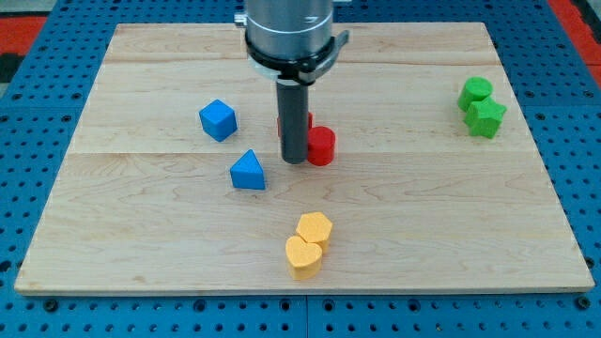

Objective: Move red star up towards top center

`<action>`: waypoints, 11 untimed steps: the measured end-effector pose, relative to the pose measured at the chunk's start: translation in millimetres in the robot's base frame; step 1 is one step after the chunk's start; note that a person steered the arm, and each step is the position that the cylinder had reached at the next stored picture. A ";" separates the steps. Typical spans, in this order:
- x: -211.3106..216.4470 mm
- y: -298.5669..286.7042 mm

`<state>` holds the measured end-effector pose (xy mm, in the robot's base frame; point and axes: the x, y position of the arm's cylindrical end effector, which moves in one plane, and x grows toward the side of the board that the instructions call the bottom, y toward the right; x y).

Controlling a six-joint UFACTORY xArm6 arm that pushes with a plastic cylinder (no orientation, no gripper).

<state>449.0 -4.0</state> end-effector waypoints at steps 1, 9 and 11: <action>-6.2 12.4; -53.7 -9.9; -73.5 22.7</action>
<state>375.5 18.7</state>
